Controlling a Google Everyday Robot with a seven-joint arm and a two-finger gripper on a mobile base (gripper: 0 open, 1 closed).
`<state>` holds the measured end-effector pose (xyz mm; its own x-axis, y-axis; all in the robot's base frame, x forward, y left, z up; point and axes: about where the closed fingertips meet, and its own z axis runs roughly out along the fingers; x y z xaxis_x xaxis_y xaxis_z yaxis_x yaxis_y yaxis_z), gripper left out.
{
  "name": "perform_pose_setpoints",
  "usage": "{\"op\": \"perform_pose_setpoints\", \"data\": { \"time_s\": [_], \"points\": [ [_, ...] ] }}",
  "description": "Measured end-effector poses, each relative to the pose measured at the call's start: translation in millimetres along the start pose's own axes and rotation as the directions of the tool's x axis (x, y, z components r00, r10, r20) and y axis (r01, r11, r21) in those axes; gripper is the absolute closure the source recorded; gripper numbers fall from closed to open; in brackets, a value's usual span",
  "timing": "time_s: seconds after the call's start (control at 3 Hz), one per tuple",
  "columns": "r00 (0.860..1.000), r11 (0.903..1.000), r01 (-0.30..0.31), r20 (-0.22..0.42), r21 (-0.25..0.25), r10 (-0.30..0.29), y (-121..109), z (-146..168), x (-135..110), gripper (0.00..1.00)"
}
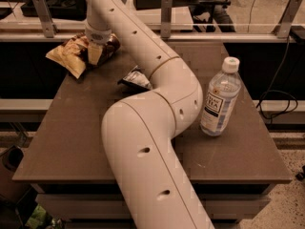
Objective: Pick brown chip bag
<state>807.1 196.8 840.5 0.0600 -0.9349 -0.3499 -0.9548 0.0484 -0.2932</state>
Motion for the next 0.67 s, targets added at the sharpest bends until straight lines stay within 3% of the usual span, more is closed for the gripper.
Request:
{"op": "perform_pose_setpoints", "data": {
  "time_s": [0.67],
  "points": [
    [0.998, 0.9931, -0.049, -0.032, 0.107, 0.053, -21, -66, 5, 1.0]
  ]
}}
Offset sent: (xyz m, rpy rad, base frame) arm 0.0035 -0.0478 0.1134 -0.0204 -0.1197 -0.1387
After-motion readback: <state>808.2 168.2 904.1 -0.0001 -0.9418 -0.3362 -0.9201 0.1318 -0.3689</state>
